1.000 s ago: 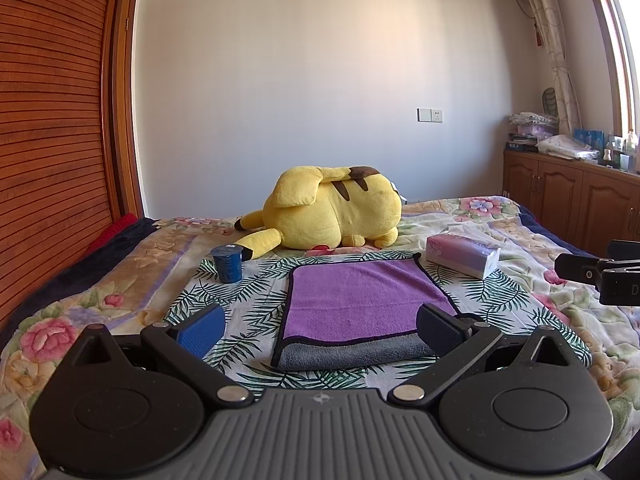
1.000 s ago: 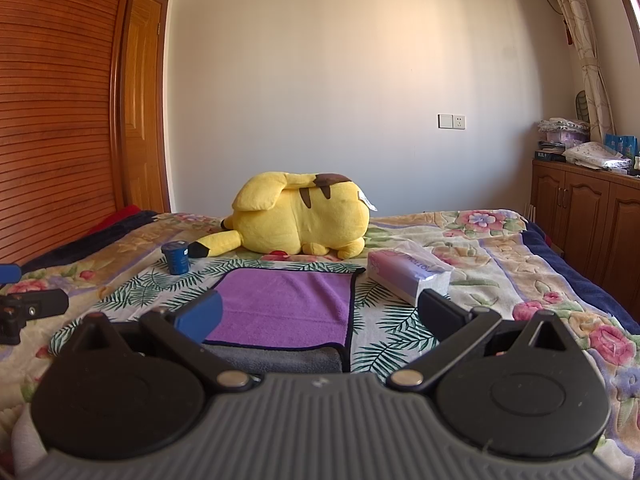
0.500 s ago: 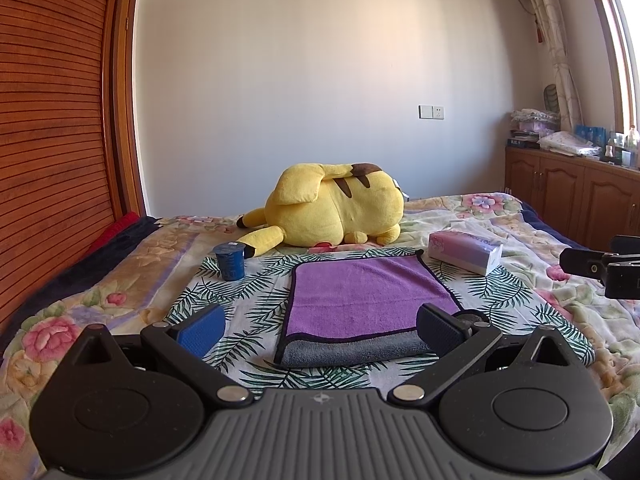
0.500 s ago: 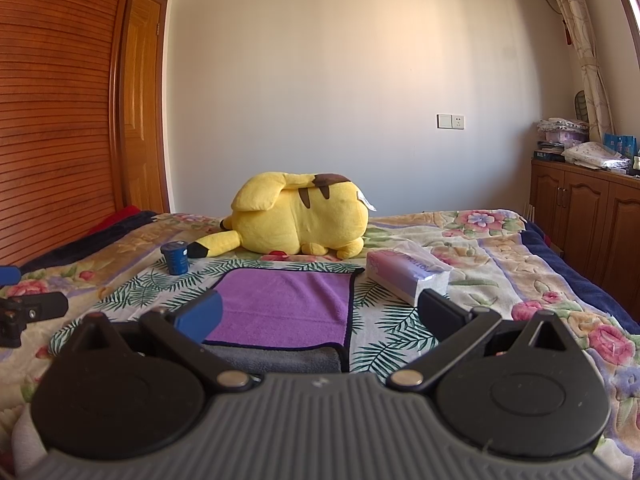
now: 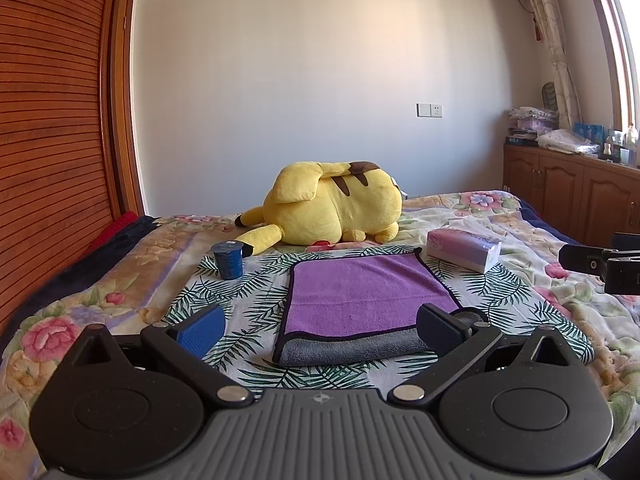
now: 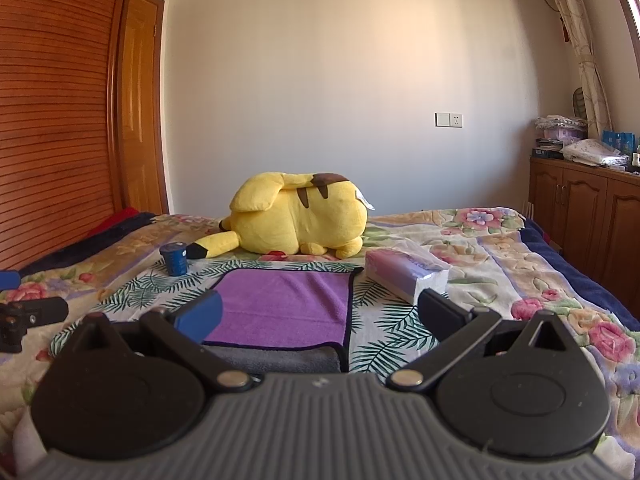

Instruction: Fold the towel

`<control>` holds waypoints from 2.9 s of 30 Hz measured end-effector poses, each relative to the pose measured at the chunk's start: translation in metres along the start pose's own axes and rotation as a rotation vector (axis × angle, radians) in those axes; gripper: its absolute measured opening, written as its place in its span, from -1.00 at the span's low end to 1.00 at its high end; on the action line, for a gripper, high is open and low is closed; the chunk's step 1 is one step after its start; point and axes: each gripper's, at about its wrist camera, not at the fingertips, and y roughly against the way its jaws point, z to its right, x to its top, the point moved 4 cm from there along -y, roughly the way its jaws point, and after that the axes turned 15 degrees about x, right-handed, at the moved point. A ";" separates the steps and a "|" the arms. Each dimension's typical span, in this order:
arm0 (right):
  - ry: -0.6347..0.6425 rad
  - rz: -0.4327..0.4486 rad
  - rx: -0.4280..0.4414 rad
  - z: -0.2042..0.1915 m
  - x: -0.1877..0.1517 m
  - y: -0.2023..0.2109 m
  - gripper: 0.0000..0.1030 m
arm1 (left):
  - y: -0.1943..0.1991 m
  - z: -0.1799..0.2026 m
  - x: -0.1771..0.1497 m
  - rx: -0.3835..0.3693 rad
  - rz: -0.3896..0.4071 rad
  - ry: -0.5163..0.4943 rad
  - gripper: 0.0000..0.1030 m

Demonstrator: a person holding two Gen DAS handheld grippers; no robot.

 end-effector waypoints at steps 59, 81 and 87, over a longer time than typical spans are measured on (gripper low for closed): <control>-0.032 -0.273 0.080 0.039 -0.015 -0.111 0.73 | -0.147 0.013 0.008 -0.107 -0.271 -0.069 0.20; -0.065 -0.430 0.156 0.051 -0.051 -0.167 0.46 | -0.227 0.011 -0.033 -0.092 -0.420 -0.117 -0.32; -0.080 -0.452 0.161 0.058 -0.056 -0.175 0.44 | -0.237 0.011 -0.042 -0.087 -0.440 -0.132 -0.46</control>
